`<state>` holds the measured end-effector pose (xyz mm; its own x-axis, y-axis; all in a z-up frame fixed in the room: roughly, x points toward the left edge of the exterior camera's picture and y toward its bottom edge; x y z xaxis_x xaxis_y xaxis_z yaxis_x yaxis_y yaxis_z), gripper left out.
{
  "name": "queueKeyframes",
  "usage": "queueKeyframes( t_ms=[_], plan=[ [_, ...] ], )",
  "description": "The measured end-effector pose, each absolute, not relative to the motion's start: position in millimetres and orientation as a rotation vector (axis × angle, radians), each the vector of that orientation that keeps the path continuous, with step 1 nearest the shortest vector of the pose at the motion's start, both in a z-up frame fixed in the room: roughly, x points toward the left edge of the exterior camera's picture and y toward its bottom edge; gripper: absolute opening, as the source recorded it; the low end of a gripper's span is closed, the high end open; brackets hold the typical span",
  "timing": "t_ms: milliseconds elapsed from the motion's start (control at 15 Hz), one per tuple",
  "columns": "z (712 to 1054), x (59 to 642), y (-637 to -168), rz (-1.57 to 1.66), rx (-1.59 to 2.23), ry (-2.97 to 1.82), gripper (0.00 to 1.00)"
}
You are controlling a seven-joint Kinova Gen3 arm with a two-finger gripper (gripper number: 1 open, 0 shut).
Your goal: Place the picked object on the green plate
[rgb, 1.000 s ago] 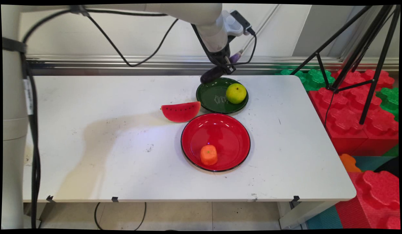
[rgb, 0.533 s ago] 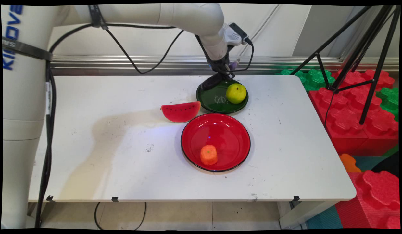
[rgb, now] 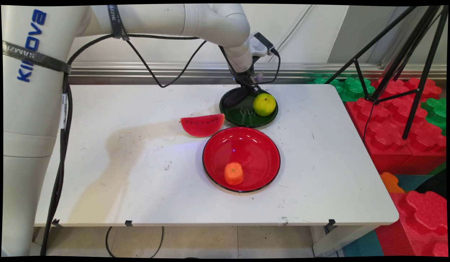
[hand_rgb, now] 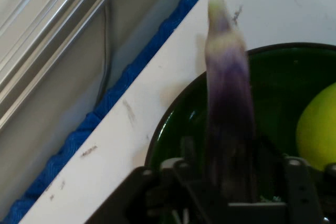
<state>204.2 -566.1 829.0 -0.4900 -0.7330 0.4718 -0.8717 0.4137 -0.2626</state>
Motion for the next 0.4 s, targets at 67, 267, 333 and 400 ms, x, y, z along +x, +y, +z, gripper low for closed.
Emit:
queueKeyframes(
  t_ms=[67, 267, 333, 400],
  plan=[
    [828.3, 204.4, -566.6, 0.698, 1.398, -2.389, 1.00],
    [826.9, 206.1, -567.8, 0.697, 1.399, -2.389, 1.00],
    [827.3, 207.0, -568.1, 0.700, 1.395, -2.390, 1.00],
    [828.9, 208.4, -567.6, 0.706, 1.389, -2.392, 1.00]
  ],
)
